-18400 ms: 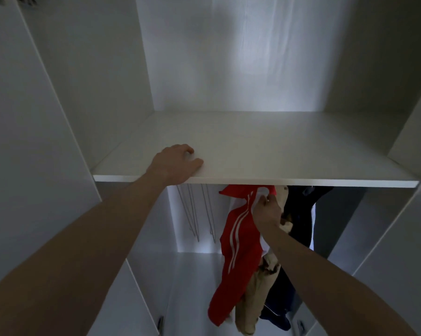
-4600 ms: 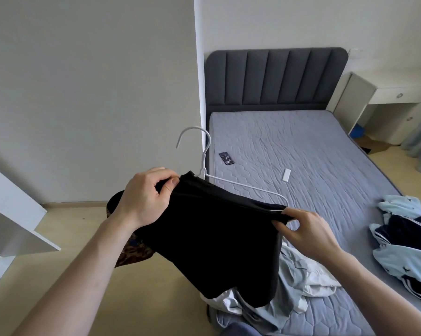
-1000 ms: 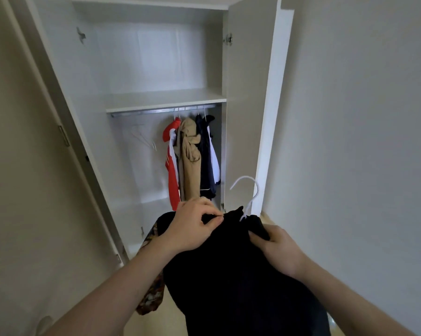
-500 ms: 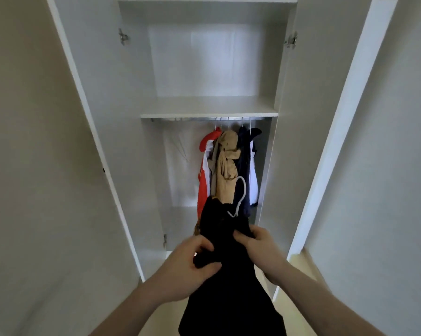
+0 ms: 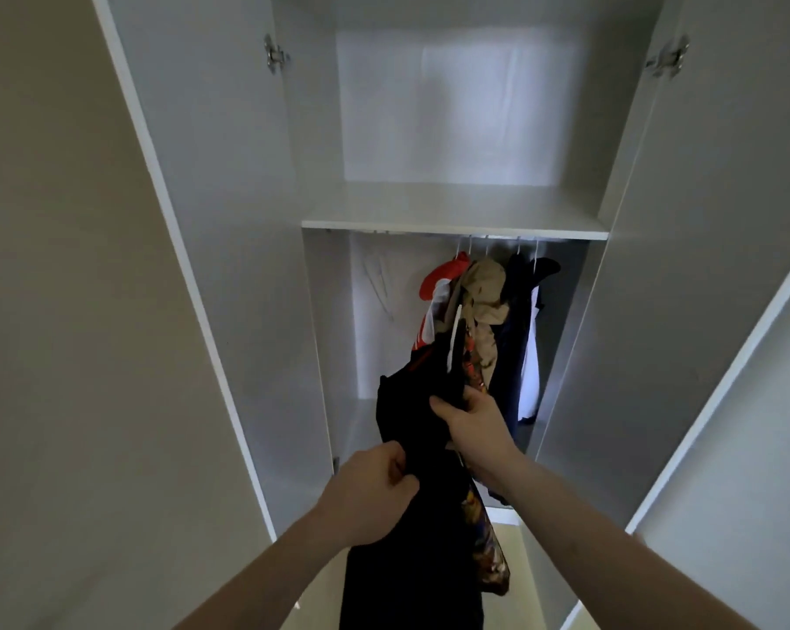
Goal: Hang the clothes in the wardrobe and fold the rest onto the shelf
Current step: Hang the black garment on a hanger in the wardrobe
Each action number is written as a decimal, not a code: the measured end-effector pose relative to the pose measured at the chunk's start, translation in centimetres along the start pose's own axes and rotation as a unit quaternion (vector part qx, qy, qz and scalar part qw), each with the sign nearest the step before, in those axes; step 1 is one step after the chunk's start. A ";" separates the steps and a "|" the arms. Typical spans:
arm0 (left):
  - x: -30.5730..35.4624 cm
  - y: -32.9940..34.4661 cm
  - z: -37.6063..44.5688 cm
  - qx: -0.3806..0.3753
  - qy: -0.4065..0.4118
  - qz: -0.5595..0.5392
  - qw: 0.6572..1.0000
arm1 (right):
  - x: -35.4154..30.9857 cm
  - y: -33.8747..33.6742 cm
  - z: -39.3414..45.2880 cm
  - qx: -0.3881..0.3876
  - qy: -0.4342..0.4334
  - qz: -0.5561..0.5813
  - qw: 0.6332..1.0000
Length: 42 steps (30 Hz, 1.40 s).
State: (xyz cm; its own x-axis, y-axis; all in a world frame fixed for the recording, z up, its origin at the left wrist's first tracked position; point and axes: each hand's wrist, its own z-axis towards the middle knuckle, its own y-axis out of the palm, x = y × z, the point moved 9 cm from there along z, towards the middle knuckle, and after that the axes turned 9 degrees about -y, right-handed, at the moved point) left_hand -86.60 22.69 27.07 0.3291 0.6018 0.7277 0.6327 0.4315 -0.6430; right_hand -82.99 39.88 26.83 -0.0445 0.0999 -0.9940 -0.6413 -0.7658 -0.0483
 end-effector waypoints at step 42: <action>-4.1 -1.9 39.4 0.139 -0.079 0.026 0.987 | 14.0 1.4 50.3 -0.356 -0.073 -0.611 0.703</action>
State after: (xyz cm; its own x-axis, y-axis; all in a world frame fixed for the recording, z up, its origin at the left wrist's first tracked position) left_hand -116.76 45.85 15.91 0.2285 0.7157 0.6600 0.3935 0.5522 -0.7350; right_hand -123.02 72.15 17.81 0.0959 0.9841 -0.1498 0.2750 -0.1708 -0.9461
